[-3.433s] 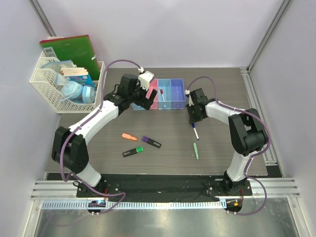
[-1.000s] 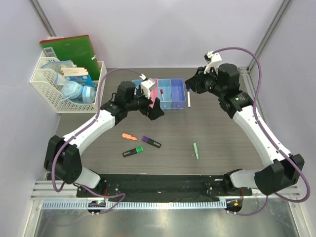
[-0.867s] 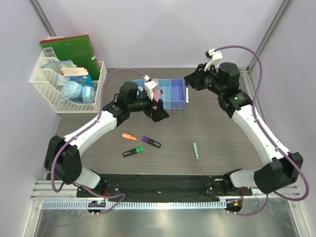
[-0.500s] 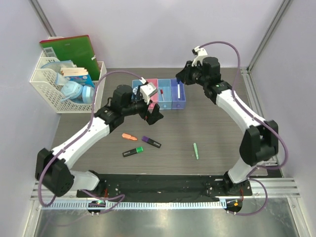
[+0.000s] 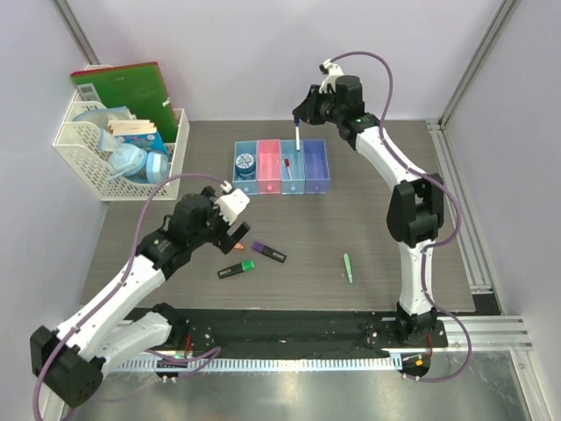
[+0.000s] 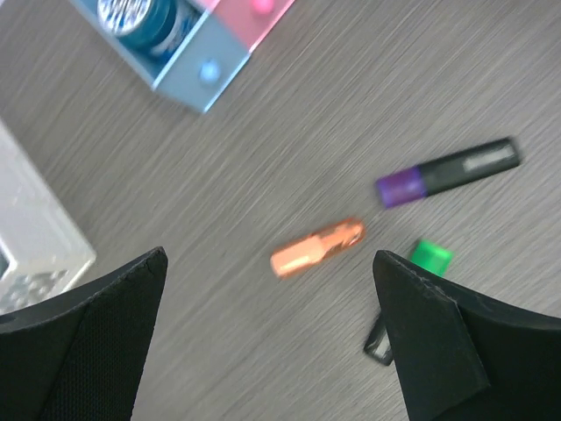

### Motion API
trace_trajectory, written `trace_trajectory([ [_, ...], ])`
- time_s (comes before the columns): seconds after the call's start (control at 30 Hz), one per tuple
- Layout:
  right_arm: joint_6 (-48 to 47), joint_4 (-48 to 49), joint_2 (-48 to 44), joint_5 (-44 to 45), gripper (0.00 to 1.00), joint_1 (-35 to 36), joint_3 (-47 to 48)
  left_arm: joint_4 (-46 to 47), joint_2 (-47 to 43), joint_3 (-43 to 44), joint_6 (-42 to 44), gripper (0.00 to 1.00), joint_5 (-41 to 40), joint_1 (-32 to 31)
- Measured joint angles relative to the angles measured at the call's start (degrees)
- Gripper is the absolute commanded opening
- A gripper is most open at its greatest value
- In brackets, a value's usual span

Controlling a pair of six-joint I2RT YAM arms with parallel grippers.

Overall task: Sort the stationery into containers
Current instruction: Place the pen in the storage box.

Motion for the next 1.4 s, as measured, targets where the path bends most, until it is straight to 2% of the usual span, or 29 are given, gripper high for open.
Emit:
trace_trajectory([
  [0.17,0.0,-1.0,5.9,-0.8,0.01,0.2,4.3,-2.0,-5.8,-4.3,0.1,1.00,-4.8,2.1],
  [0.5,-0.5,-3.0,13.4,-1.6,0.01,0.3,4.3,-1.5,-9.1,-7.2,-1.3,1.00,-4.8,4.2],
  [0.67,-0.6,-3.0,14.1,-1.6,0.01,0.8,3.9,-1.5,-9.0,-7.2,-1.4,1.00,-4.5,4.2],
  [0.87,-1.2,-3.0,14.1,-1.6,0.08,1.7,3.1,-1.5,-8.8,-7.1,-1.6,1.00,-4.2,4.2],
  [1.4,-2.3,-3.0,14.1,-0.2,0.11,2.1,0.6,-1.8,-8.8,-6.6,-2.4,1.00,-2.9,4.2],
])
